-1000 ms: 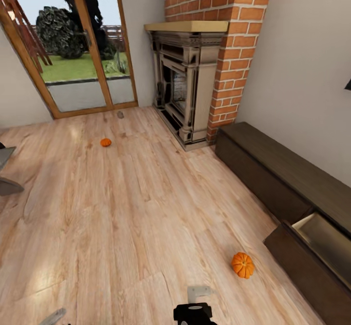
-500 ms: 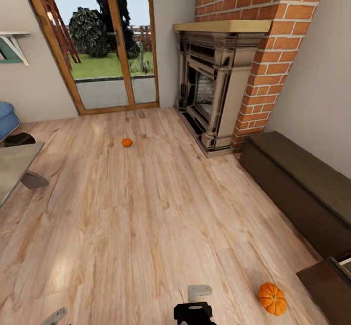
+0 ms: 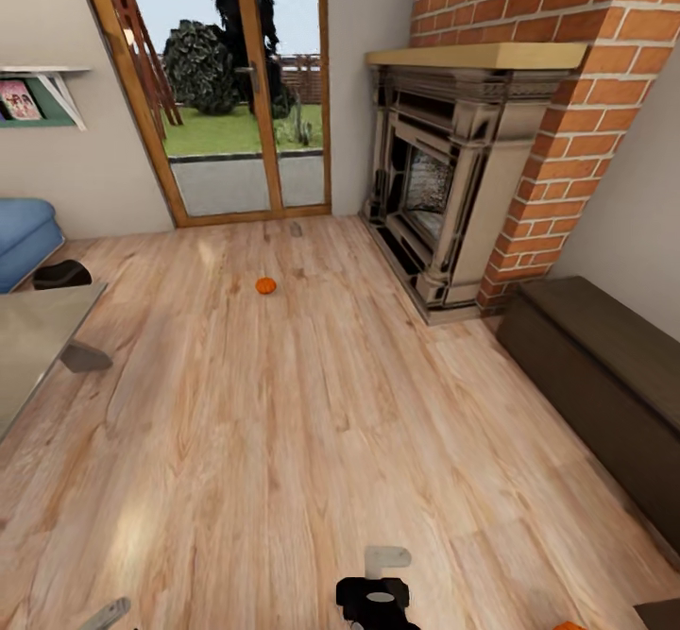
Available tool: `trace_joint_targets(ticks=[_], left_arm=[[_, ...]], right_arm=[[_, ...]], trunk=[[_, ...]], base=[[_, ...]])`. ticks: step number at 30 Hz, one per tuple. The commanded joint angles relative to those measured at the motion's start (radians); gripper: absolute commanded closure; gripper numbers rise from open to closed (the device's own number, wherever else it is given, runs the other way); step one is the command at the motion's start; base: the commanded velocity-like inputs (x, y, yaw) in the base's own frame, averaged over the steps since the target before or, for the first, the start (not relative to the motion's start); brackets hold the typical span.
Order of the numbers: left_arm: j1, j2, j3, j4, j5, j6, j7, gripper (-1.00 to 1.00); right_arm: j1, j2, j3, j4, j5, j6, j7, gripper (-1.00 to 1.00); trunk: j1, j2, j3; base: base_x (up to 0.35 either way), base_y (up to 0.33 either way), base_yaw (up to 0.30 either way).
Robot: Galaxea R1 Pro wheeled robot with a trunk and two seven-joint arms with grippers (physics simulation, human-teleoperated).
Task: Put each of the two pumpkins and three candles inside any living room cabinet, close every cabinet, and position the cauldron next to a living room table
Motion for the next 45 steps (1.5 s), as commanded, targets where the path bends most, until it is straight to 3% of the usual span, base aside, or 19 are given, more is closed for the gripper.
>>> trace_joint_targets(ticks=[1,13,19,24,45], left_arm=[[0.0,0.0,0.0,0.0,0.0,0.0,0.0,-1.0],[0.0,-0.003,-0.004,0.001,-0.002,-0.004,0.0,-1.0],[0.0,-0.006,-0.024,0.002,-0.003,-0.006,0.001,-1.0],[0.0,-0.005,-0.057,0.002,-0.003,-0.008,0.003,-1.0],[0.0,-0.006,-0.064,0.002,-0.004,-0.011,0.003,-1.0]], right_arm=[[0.0,0.0,0.0,0.0,0.0,0.0,0.0,-1.0],[0.0,0.0,-0.001,0.025,0.001,-0.005,0.0,-1.0],[0.0,0.0,-0.002,0.138,0.001,-0.127,0.002,-1.0],[0.0,0.0,-0.002,0.175,0.002,-0.157,0.004,-1.0],[0.0,0.0,-0.005,0.172,0.002,-0.163,-0.009,-1.0]], trunk=[[0.0,0.0,0.001],[0.0,0.0,0.01],[0.0,0.0,0.011],[0.0,0.0,0.011],[0.0,0.0,0.013]], base=[[0.329,0.092,0.212],[0.324,-0.03,0.171],[0.289,-0.208,0.007],[0.284,-0.219,0.001],[0.31,0.022,0.024]])
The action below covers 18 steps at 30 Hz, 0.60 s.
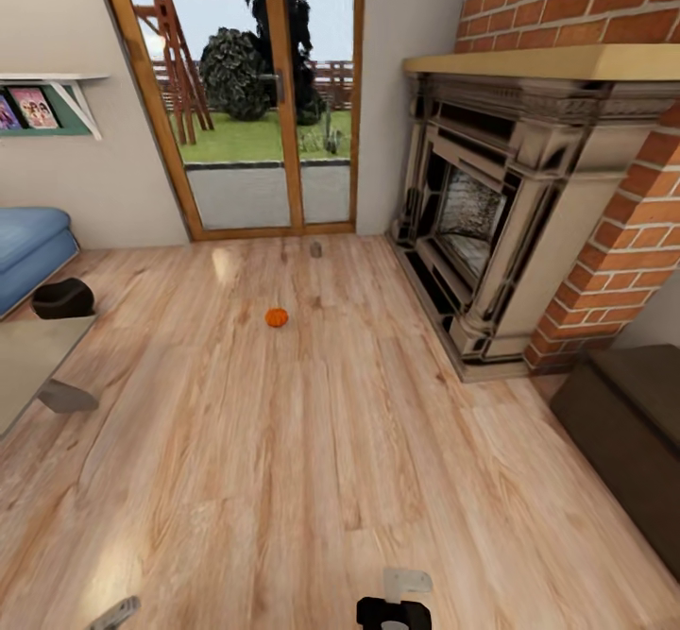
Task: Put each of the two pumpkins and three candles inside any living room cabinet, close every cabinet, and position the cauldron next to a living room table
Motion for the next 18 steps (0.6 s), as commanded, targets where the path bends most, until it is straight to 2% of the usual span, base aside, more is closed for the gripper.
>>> trace_joint_targets(ticks=[1,8,18], left_arm=[[0.0,-0.001,0.0,0.0,0.0,-0.003,0.0,-1.0],[0.0,-0.004,-0.001,0.0,0.001,-0.012,-0.001,-1.0],[0.0,-0.005,-0.001,0.0,0.001,-0.013,0.0,-1.0]], right_arm=[[0.0,0.0,0.0,0.0,0.0,0.0,-0.001,-1.0],[0.0,0.0,0.0,0.0,0.001,-0.001,-0.002,-1.0],[0.0,0.0,0.002,0.002,0.002,-0.001,0.001,-1.0]], trunk=[[0.0,0.0,0.001],[0.0,0.0,0.008],[0.0,0.0,0.008]], base=[[0.322,-0.087,0.183],[0.323,-0.062,0.174],[0.326,-0.089,0.011]])
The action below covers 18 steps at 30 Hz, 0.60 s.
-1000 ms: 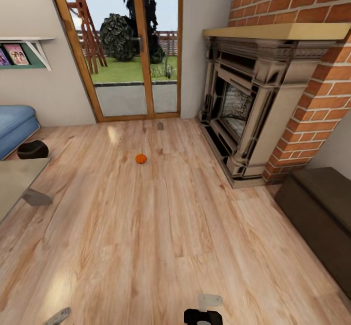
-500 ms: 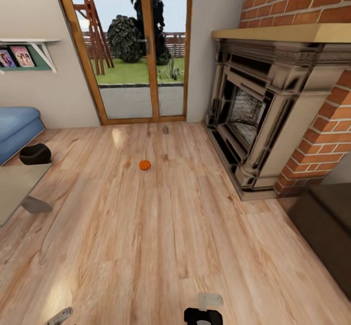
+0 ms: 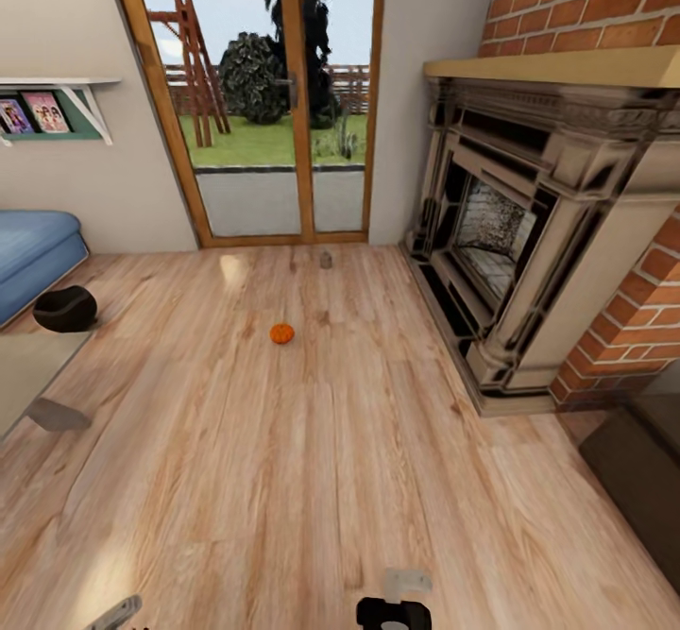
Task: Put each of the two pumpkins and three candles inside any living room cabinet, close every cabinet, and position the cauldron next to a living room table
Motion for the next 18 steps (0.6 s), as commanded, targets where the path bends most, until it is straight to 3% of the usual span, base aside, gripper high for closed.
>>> trace_joint_targets(ticks=[1,11,16,18], left_arm=[[0.0,0.0,0.0,0.0,0.0,0.0,0.0,-1.0],[-0.001,0.008,0.007,-0.004,0.0,0.016,0.0,-1.0],[-0.015,0.01,0.011,-0.079,0.0,0.201,0.002,-1.0],[-0.019,0.01,0.012,-0.161,0.0,0.29,0.003,-1.0]], right_arm=[[0.0,0.0,0.0,0.0,0.0,0.0,0.0,-1.0],[0.0,0.0,-0.001,-0.001,-0.001,0.0,0.0,-1.0],[0.0,0.0,-0.005,-0.006,-0.003,0.001,-0.001,-1.0],[0.0,0.0,-0.006,-0.013,-0.004,0.009,-0.001,-1.0]], trunk=[[0.0,0.0,0.0],[0.0,0.0,0.0],[0.0,0.0,0.0],[0.0,0.0,0.0]], base=[[0.327,-0.12,0.0],[0.327,-0.028,0.0],[0.326,0.0,0.0],[0.326,0.0,0.0]])
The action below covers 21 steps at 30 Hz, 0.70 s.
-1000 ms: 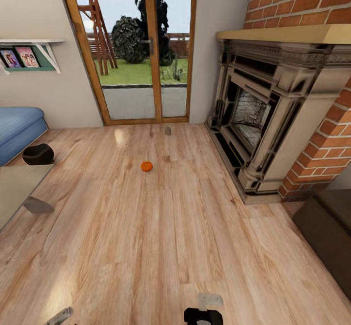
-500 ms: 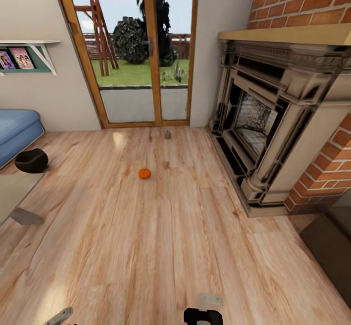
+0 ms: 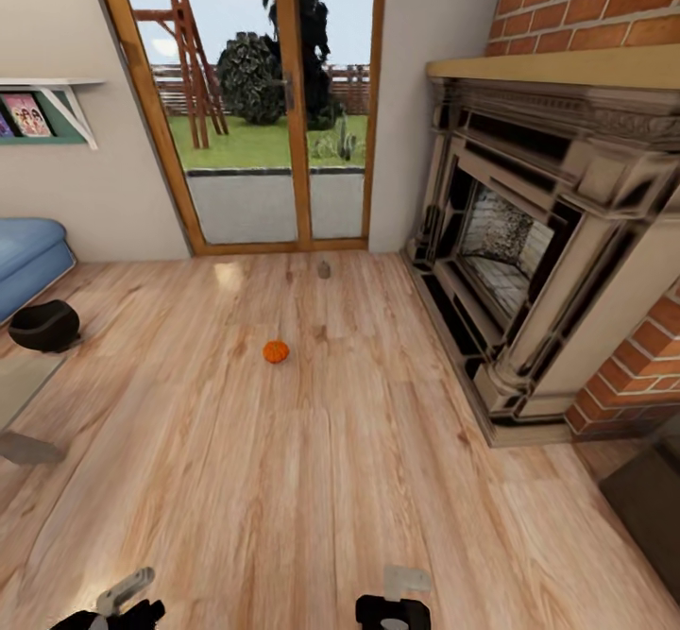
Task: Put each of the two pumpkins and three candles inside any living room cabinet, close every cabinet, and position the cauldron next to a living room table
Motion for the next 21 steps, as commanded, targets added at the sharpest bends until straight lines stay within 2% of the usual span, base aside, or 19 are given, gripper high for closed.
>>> trace_joint_targets(ticks=[1,4,5,7,9,11,14,18,21], left_arm=[[0.0,0.0,0.0,-0.024,-0.001,0.023,0.0,-1.0],[-0.003,0.001,0.003,-0.141,0.0,0.136,0.003,-1.0],[-0.003,0.001,0.004,-0.158,0.0,0.152,0.003,-1.0],[-0.007,0.004,0.005,-0.234,0.002,0.222,0.005,-1.0],[-0.009,0.008,0.006,-0.287,0.002,0.279,0.007,-1.0],[-0.016,0.01,0.006,-0.347,0.004,0.334,0.007,-1.0],[-0.022,0.011,0.007,-0.394,0.003,0.365,0.007,-1.0],[-0.025,0.014,0.008,-0.417,0.005,0.381,0.006,-1.0],[-0.026,0.017,0.01,-0.427,0.008,0.403,0.007,-1.0]], right_arm=[[-0.001,0.0,-0.001,-0.001,-0.001,0.003,0.0,-1.0],[-0.023,0.0,-0.006,-0.034,-0.005,0.064,-0.001,-1.0],[-0.032,0.0,-0.007,-0.047,-0.005,0.082,-0.002,-1.0],[-0.082,0.0,-0.02,-0.115,-0.009,0.174,-0.009,-1.0],[-0.114,0.0,-0.047,-0.168,-0.011,0.248,-0.025,-1.0],[-0.14,0.0,-0.1,-0.224,-0.009,0.327,-0.061,-1.0],[-0.171,0.0,-0.141,-0.292,-0.003,0.387,-0.115,-1.0],[-0.199,0.0,-0.157,-0.387,-0.001,0.48,-0.18,-1.0],[-0.204,0.0,-0.16,-0.412,0.0,0.506,-0.196,-1.0]], trunk=[[0.0,0.0,0.0],[0.0,0.0,0.0],[0.0,0.0,0.0],[0.0,0.0,0.0],[0.0,0.0,0.0],[0.0,0.0,0.0],[0.0,0.0,0.0],[0.0,0.0,0.0],[0.0,0.0,0.0]], base=[[0.326,0.0,0.0],[0.326,0.0,0.0],[0.327,0.0,0.0],[0.326,0.0,0.0],[0.326,0.0,0.0],[0.318,0.0,0.0],[0.309,0.0,0.0],[0.303,0.0,0.0],[0.299,0.0,0.0]])
